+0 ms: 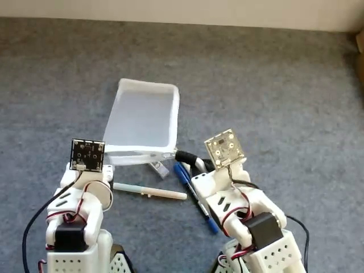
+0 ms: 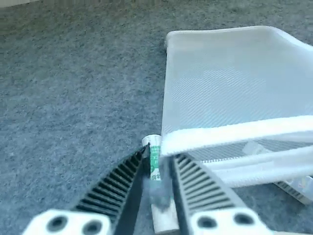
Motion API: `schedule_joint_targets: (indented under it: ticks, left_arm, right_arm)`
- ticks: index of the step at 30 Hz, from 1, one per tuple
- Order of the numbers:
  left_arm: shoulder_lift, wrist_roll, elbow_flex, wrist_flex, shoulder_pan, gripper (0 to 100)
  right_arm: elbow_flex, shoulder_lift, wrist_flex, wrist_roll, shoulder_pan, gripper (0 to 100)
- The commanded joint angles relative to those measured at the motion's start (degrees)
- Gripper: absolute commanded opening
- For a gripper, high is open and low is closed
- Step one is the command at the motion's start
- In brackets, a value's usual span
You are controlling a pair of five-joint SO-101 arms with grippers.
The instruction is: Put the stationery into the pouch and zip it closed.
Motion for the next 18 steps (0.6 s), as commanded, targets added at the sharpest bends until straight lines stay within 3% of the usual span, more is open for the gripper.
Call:
schedule_joint_targets:
  ticks: [1, 8, 18]
  left_arm:
    - [-0.4, 5.4, 1.5, -5.4, -0.8, 21]
    - [-0.3, 8.1, 2.4, -7.1, -0.7, 25]
    - [-0.3, 4.9, 2.4, -7.1, -0.4, 25]
  right_arm:
    - [-6.6, -1.4, 2.9, 0.9, -0.8, 0.6]
    - [-11.5, -1.4, 9.9, 3.8, -6.8, 0.6]
    - [-19.1, -1.4, 17.8, 4.5, -7.4, 0.6]
